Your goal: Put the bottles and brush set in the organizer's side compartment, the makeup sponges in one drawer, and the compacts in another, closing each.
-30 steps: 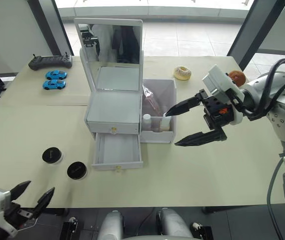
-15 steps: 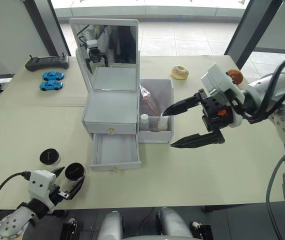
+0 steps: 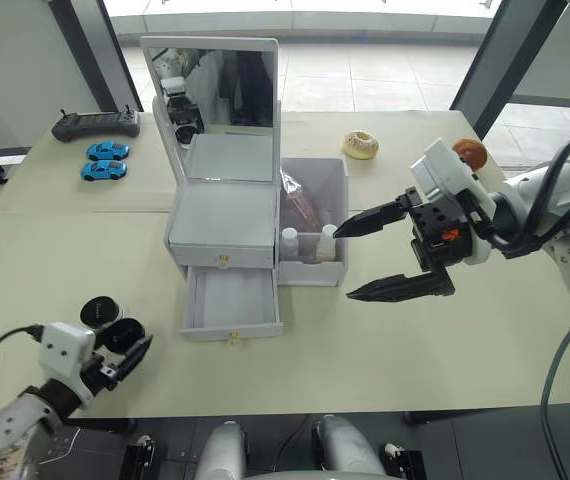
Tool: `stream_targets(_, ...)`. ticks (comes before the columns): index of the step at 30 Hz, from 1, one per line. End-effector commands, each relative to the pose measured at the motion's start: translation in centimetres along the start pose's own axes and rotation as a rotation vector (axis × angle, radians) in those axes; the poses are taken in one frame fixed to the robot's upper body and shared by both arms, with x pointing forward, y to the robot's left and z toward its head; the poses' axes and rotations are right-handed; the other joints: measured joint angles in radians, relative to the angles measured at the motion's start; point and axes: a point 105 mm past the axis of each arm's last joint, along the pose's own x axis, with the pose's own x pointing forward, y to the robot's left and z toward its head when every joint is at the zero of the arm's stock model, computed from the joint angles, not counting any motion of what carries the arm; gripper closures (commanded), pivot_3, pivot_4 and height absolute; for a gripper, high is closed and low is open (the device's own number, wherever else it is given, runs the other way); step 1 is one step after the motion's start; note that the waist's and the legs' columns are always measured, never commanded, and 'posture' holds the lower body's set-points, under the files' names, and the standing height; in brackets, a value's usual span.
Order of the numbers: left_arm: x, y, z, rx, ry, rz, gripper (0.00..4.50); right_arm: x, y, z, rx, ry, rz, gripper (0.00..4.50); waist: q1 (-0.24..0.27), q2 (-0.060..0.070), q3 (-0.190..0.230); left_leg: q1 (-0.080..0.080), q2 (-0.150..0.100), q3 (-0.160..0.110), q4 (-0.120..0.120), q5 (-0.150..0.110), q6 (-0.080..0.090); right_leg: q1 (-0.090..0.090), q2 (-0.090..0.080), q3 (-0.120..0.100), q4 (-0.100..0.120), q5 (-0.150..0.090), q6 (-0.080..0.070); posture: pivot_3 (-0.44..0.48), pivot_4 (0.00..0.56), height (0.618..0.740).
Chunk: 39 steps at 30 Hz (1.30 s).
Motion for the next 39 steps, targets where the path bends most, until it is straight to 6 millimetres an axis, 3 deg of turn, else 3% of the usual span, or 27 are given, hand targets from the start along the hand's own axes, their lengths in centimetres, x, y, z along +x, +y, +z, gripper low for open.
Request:
stream_targets(1,1.1,-1.6,4.3,0.017,-0.116,-0.143,1.58,-0.4,0.1,0.7,-0.063,-0.022,-0.029,0.0,0.0,0.0,0.0,0.0,0.0,0.0,0.0,0.0,0.0,0.0,0.0,0.0,0.0,0.0,0.0,0.0,0.15,0.74)
stream_targets(5,2.7,-4.3,5.6,0.042,-0.073,-0.375,1.58,-0.4,0.5,1.0,-0.054,-0.063,-0.039,0.0,-0.003,0.0,0.0,0.0,-0.001,0.001,0.0,0.0,0.0,0.0,0.0,0.001,0.0,0.0,0.0,0.0,0.15,0.74)
stream_targets(13,5.8,-6.2,5.2,0.188,0.03,-0.584,1.58,-0.5,1.1,1.2,-0.049,-0.072,-0.103,0.0,-0.003,0.002,0.001,0.0,0.0,-0.001,0.0,0.0,0.0,0.0,0.003,0.001,0.001,0.0,0.0,0.0,0.15,0.74)
stream_targets(21,7.3,-6.2,4.6,0.247,0.07,-0.637,1.58,-0.5,1.7,1.1,-0.035,-0.081,-0.143,0.0,-0.004,0.002,0.001,0.0,0.0,-0.002,0.0,0.0,0.0,0.0,0.003,0.001,0.001,0.0,0.0,0.0,0.15,0.74)
stream_targets(30,7.8,-7.2,4.7,0.244,0.061,-0.684,1.58,-0.5,1.4,0.8,-0.034,-0.079,-0.164,0.0,-0.003,0.002,0.001,0.0,0.0,-0.002,0.0,0.0,0.0,0.0,0.003,0.001,0.001,0.0,0.001,0.0,0.15,0.74)
stream_targets(37,7.7,-6.9,4.4,0.239,0.074,-0.665,1.58,-1.1,1.1,0.3,-0.034,-0.059,-0.19,0.0,-0.002,0.002,0.001,-0.001,0.0,-0.002,0.001,0.0,0.0,0.0,0.003,0.001,0.001,0.0,0.001,0.0,0.15,0.74)
stream_targets(39,7.8,-6.7,4.9,0.224,0.047,-0.657,0.86,-1.2,1.0,0.2,-0.036,-0.054,-0.195,0.0,-0.003,0.002,0.001,-0.001,0.0,-0.002,0.0,0.0,0.0,0.0,0.003,0.001,0.001,0.0,0.001,0.0,0.15,0.74)
